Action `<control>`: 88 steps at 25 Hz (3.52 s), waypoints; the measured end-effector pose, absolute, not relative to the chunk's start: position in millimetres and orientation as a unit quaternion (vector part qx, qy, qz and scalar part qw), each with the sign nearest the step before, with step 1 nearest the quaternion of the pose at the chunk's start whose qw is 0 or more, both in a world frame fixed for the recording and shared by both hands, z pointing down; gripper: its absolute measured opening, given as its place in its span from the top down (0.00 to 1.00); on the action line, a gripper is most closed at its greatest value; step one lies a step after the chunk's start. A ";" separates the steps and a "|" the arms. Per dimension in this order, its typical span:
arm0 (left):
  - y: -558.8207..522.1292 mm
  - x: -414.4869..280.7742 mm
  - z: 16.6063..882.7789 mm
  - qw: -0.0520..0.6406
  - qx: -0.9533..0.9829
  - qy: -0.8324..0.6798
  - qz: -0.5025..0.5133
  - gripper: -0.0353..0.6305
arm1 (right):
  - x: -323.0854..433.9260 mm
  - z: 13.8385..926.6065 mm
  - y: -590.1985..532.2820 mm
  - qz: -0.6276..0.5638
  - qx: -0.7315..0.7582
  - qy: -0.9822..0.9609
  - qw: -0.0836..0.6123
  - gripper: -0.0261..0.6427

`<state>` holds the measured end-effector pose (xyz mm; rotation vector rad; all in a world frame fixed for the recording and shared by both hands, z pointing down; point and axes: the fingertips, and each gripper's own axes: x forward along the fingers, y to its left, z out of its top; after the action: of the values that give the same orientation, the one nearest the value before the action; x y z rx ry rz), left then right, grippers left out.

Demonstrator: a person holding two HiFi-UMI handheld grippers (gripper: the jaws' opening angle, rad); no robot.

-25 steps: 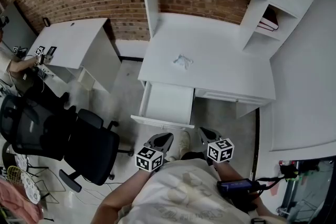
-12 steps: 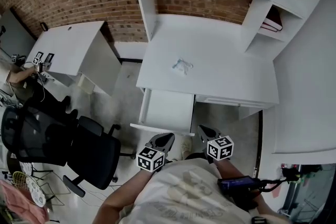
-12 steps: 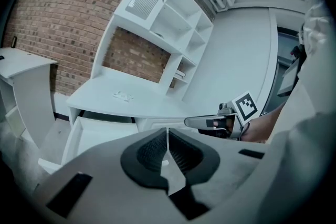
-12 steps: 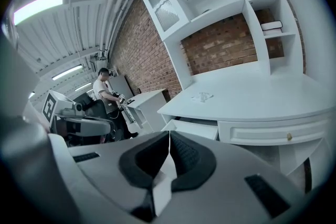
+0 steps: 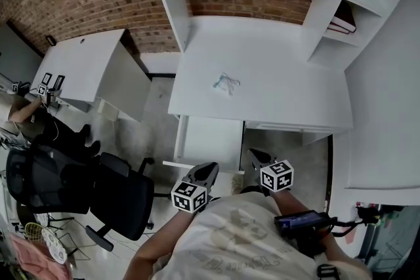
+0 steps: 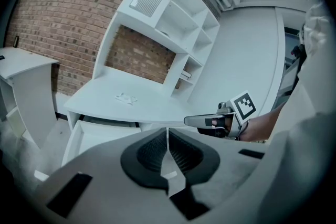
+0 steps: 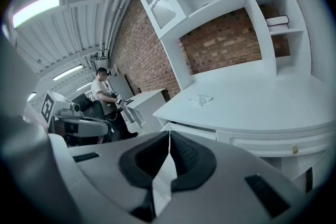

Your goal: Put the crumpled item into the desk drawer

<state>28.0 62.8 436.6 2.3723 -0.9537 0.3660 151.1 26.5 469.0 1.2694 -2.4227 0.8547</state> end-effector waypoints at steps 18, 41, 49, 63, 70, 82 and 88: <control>-3.8 37.1 451.4 0.292 0.867 -0.382 0.134 0.90 | 158.6 487.1 -51.1 0.296 0.413 -0.847 0.157 0.93; -48.6 55.1 473.4 0.329 0.843 -0.406 0.130 0.90 | 159.9 516.1 -122.9 0.269 0.373 -0.860 0.221 0.93; -54.0 51.1 479.6 0.335 0.831 -0.425 0.128 0.90 | 154.6 524.9 -143.4 0.258 0.361 -0.864 0.238 0.92; -53.5 41.7 485.6 0.345 0.811 -0.456 0.121 0.90 | 152.8 539.1 -180.8 0.254 0.353 -0.864 0.253 0.92; -57.9 29.9 485.5 0.349 0.798 -0.477 0.117 0.90 | 142.4 542.0 -208.4 0.245 0.346 -0.867 0.260 0.78; -58.4 17.8 484.3 0.359 0.784 -0.495 0.109 0.90 | 129.5 547.1 -242.7 0.224 0.354 -0.862 0.287 0.65; -64.0 19.4 487.7 0.360 0.782 -0.497 0.104 0.90 | 124.7 549.1 -260.0 0.209 0.351 -0.864 0.296 0.63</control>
<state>19.4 -64.0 487.7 2.0170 -1.2816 0.2677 124.7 -260.0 549.1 0.9322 -2.2963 0.5549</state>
